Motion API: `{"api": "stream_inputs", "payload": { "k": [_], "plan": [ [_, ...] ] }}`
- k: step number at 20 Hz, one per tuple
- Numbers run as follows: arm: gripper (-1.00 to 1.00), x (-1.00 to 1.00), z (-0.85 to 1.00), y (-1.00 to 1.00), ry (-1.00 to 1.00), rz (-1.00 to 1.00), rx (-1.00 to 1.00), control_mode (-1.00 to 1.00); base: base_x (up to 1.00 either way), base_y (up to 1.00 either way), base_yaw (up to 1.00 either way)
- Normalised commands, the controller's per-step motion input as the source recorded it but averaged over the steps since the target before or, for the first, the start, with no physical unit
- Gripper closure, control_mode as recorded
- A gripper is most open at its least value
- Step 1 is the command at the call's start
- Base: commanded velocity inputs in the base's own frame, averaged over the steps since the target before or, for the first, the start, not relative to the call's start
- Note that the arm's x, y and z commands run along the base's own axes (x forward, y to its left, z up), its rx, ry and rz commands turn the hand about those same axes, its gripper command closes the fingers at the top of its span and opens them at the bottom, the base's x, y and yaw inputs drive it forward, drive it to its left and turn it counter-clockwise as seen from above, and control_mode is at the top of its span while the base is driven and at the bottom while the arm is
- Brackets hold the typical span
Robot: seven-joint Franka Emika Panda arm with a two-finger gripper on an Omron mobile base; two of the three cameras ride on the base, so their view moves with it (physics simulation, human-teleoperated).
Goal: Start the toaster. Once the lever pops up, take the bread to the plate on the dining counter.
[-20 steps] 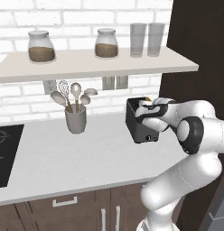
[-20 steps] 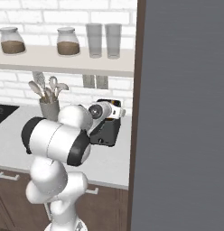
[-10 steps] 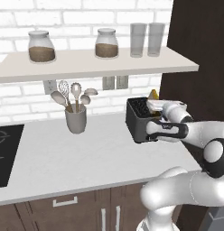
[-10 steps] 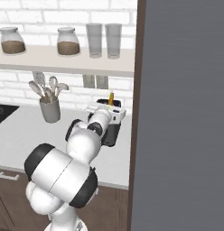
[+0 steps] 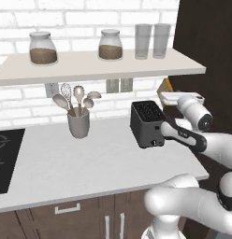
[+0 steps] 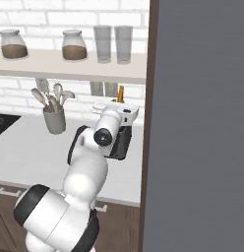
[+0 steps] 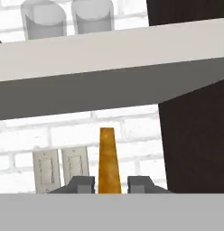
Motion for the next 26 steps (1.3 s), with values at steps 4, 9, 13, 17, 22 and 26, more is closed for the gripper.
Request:
{"api": "stream_inputs", "payload": {
  "k": [4, 9, 13, 17, 22, 26],
  "plan": [
    [1.0, -0.72, 0.18, 0.21, 0.25, 0.0, 0.0, -1.0, 0.0, 0.0, 0.0],
    [1.0, -0.88, 0.3, 0.22, 0.27, 0.0, 0.0, -1.0, 0.0, 0.0, 0.0],
    [1.0, -0.93, 0.78, 0.05, 0.18, -0.01, 0.0, -1.0, 0.0, 0.0, 0.0],
    [1.0, -0.85, 0.81, 0.0, 0.27, -0.03, 0.0, -1.0, 0.0, 0.0, 0.0],
    [1.0, -0.78, 0.3, 0.13, 0.37, -0.04, 0.0, -1.0, 0.0, 0.0, 0.0],
    [1.0, -0.68, 0.0, 0.36, 0.27, 0.0, -0.01, -1.0, 0.0, 0.0, 0.0]
  ]
}}
